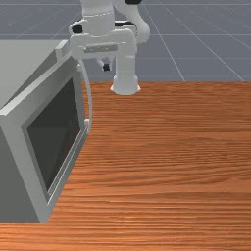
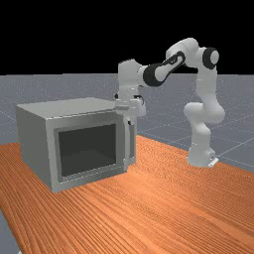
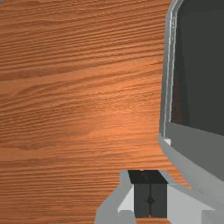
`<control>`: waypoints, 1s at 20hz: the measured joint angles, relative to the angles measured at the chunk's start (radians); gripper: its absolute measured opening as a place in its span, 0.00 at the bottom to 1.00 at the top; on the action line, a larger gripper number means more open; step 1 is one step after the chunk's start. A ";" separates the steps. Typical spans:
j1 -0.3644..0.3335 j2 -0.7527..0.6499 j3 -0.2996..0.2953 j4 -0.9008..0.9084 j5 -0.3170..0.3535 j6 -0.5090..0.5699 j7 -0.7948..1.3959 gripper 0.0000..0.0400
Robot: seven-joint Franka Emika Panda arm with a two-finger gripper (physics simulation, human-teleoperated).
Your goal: Open the microwave
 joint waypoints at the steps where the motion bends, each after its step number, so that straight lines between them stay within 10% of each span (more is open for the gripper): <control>1: -0.002 -0.017 -0.001 0.015 0.003 -0.003 0.028 0.01; 20: -0.127 -0.128 -0.104 0.058 -0.107 0.091 0.070 0.00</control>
